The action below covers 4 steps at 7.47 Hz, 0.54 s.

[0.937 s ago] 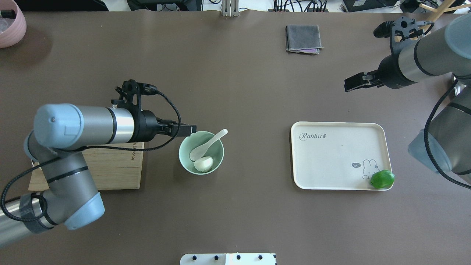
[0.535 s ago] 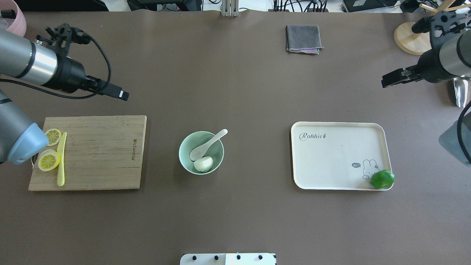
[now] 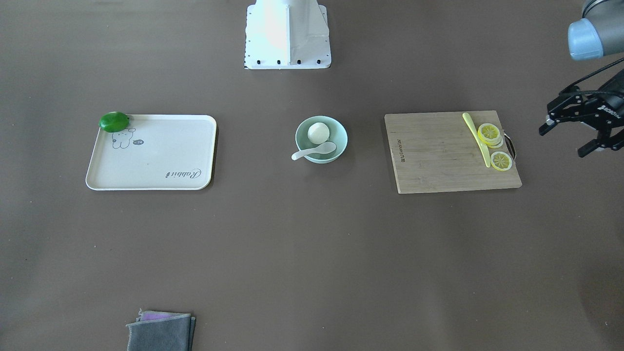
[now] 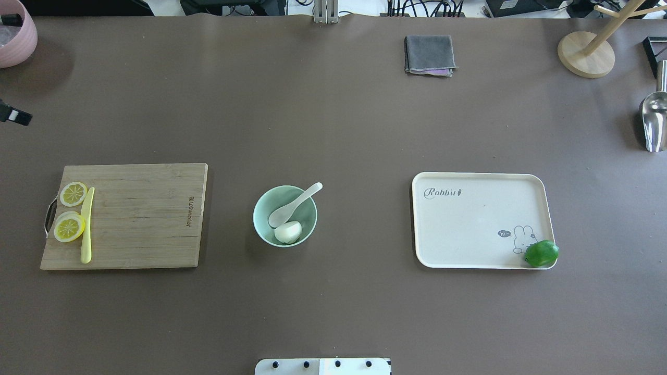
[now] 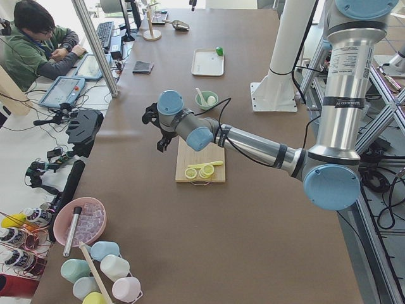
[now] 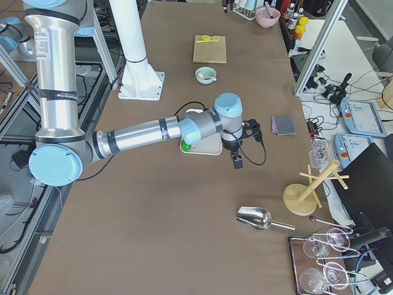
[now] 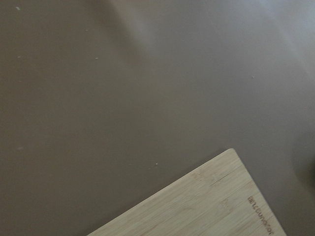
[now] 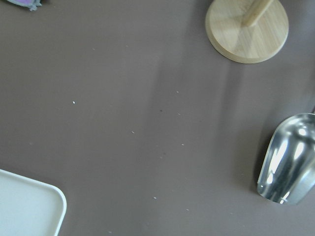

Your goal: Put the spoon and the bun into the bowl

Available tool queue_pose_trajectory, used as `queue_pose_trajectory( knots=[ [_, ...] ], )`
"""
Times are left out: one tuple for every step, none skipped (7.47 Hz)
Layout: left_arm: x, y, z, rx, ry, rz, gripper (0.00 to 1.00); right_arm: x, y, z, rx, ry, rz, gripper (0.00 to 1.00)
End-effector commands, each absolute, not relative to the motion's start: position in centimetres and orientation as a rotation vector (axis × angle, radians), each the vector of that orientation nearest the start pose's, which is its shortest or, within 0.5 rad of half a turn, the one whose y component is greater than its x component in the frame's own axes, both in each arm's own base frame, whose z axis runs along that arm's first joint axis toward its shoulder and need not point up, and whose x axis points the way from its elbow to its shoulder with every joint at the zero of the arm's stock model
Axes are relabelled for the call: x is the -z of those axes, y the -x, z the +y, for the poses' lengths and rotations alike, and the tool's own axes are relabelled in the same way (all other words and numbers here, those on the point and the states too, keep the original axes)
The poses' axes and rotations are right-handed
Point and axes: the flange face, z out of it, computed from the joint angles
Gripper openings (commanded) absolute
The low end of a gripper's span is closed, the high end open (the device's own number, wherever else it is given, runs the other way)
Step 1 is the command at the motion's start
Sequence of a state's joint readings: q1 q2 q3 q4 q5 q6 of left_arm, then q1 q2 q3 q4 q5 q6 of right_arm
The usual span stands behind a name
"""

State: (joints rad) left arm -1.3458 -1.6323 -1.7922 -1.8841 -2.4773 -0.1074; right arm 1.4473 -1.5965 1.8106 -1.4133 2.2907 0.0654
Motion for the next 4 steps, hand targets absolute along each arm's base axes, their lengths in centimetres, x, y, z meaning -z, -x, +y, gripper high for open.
queue_pose_trajectory(
  knots=[
    [-52.0,4.0,-51.3,-0.438,-0.323,0.853,0.98,-56.2,-6.0,-47.9,0.204,-0.211,-0.717,1.0],
    [-56.3,5.7,-48.6,-0.346,-0.188,0.875,0.98,-57.6,-6.2,-47.1,0.209,-0.134,-0.719,1.0],
    [-60.3,6.5,-46.7,-0.264,-0.1,0.887,0.98,-58.4,-6.2,-46.7,0.197,-0.107,-0.717,1.0],
    [-62.2,7.8,-45.0,-0.274,-0.158,0.834,0.98,-60.1,-6.1,-45.2,0.174,-0.07,-0.726,1.0]
  ],
)
